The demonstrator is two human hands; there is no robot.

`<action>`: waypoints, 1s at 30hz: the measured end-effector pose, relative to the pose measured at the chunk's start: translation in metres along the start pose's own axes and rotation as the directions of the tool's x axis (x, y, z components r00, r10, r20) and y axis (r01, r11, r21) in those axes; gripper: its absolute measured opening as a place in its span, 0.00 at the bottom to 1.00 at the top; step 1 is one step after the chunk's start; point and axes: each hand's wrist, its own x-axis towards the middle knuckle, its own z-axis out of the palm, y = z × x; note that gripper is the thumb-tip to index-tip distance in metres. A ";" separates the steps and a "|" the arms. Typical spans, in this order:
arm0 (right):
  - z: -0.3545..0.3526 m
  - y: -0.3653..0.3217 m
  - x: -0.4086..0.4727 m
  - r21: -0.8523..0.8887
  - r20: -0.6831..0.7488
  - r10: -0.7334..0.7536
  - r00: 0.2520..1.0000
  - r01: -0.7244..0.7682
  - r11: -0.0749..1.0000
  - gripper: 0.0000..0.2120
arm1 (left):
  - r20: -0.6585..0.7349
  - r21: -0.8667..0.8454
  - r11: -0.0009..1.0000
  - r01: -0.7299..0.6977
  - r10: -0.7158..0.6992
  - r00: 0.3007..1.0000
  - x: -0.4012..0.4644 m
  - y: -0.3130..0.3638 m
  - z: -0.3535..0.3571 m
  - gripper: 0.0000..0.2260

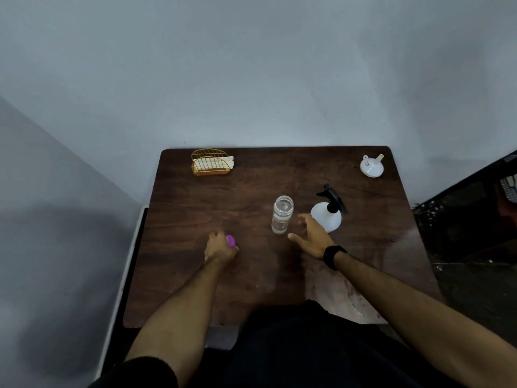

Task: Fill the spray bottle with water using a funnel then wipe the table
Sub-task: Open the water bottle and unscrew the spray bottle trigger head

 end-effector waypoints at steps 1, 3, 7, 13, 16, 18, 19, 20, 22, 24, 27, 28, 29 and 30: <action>-0.001 0.005 -0.003 -0.003 0.019 0.015 1.000 -0.015 1.000 0.29 | 0.015 0.022 1.000 0.016 -0.016 1.000 0.000 0.001 0.002 0.31; -0.003 0.015 -0.012 -0.009 0.049 0.050 0.998 -0.049 0.999 0.24 | -0.020 0.053 0.999 0.006 -0.005 1.000 0.000 0.007 0.004 0.32; -0.008 0.040 -0.028 -0.011 -0.011 0.169 0.986 -0.169 0.986 0.15 | -0.274 -0.062 0.987 -0.151 0.129 0.953 -0.005 0.038 -0.003 0.24; -0.034 0.050 -0.029 0.273 -0.315 0.423 0.849 -0.346 0.898 0.23 | -0.627 -0.125 0.821 -0.557 0.370 0.686 -0.021 0.126 -0.041 0.17; -0.054 0.043 -0.016 0.348 -0.342 0.384 0.858 -0.264 0.900 0.42 | -0.656 -0.002 0.709 -0.705 0.532 0.536 -0.036 0.174 -0.050 0.15; -0.065 0.040 -0.006 0.363 -0.299 0.336 0.893 -0.219 0.906 0.44 | -0.580 0.124 0.626 -0.770 0.675 0.456 -0.046 0.204 -0.048 0.16; -0.068 0.039 -0.001 0.349 -0.266 0.310 0.913 -0.209 0.913 0.42 | -0.510 0.185 0.578 -0.795 0.748 0.425 -0.051 0.217 -0.045 0.17; -0.070 0.039 0.002 0.332 -0.229 0.288 0.930 -0.204 0.921 0.38 | -0.414 0.241 0.524 -0.817 0.817 0.401 -0.057 0.231 -0.040 0.19; -0.071 0.037 0.004 0.296 -0.171 0.260 0.950 -0.201 0.934 0.31 | -0.152 0.339 0.422 -0.841 0.906 0.394 -0.066 0.254 -0.029 0.23; -0.070 0.036 0.004 0.281 -0.158 0.240 0.958 -0.189 0.941 0.24 | 0.097 0.440 0.336 -0.833 0.904 0.416 -0.067 0.266 -0.017 0.26; -0.071 0.039 -0.001 0.264 -0.147 0.212 0.966 -0.169 0.950 0.19 | 0.295 0.533 0.287 -0.796 0.819 0.493 -0.061 0.273 0.000 0.23; -0.071 0.041 -0.002 0.254 -0.139 0.193 0.971 -0.154 0.955 0.18 | 0.331 0.550 0.280 -0.787 0.792 0.513 -0.058 0.271 0.003 0.21; -0.069 0.044 -0.002 0.248 -0.126 0.177 0.976 -0.142 0.958 0.18 | 0.356 0.567 0.265 -0.780 0.775 0.522 -0.056 0.269 0.007 0.19; -0.068 0.047 -0.004 0.246 -0.114 0.160 0.981 -0.128 0.961 0.19 | 0.370 0.585 0.247 -0.772 0.766 0.526 -0.056 0.267 0.012 0.18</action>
